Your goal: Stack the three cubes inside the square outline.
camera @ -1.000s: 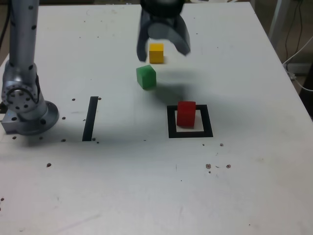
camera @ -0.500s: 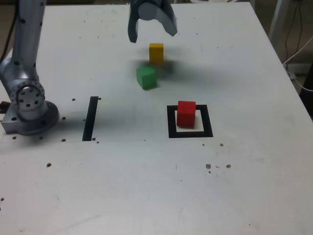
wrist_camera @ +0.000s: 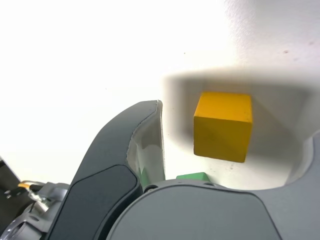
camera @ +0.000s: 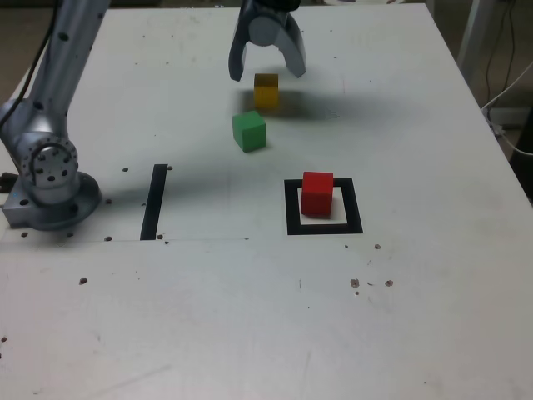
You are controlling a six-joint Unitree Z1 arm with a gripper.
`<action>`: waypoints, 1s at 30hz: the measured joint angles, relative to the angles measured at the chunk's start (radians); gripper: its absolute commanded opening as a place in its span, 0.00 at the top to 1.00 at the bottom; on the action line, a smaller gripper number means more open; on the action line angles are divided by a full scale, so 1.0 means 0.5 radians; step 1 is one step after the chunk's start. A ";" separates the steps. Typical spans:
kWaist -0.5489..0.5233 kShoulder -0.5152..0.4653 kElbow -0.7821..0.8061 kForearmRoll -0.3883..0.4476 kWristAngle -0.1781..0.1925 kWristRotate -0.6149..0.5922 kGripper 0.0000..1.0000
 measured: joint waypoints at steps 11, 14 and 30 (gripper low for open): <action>0.010 0.139 -0.032 0.041 -0.083 0.051 0.49; 0.010 0.143 -0.033 0.029 -0.081 0.051 0.66; -0.011 0.173 -0.064 -0.006 -0.065 0.051 0.76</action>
